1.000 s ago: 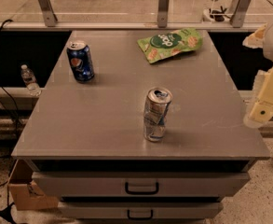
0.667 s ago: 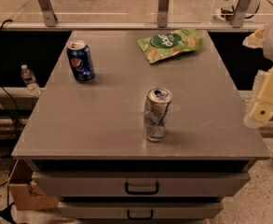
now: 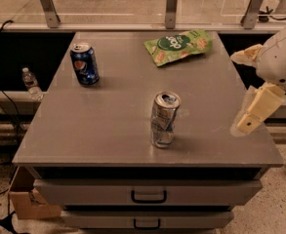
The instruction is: Knock redbull can over
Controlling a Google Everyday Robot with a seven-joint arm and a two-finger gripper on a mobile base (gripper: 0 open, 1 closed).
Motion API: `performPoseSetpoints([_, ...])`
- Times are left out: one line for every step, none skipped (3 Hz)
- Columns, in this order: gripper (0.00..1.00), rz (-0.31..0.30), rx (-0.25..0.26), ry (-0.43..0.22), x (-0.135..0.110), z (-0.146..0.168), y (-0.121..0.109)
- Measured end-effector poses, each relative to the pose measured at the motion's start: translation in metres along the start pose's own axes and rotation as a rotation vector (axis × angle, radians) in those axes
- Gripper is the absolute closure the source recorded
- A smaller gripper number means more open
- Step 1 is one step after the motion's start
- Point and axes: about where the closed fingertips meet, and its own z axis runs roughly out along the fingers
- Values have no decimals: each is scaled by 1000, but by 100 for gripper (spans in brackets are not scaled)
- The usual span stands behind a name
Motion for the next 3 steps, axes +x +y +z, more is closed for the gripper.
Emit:
performPoseSetpoints([0,-2,-67,-204,-11,28,2])
performPoseSetpoints([0,-14,-134,-345,-28,36,13])
performPoseSetpoints([0,-13,-200,-458,-40,39,27])
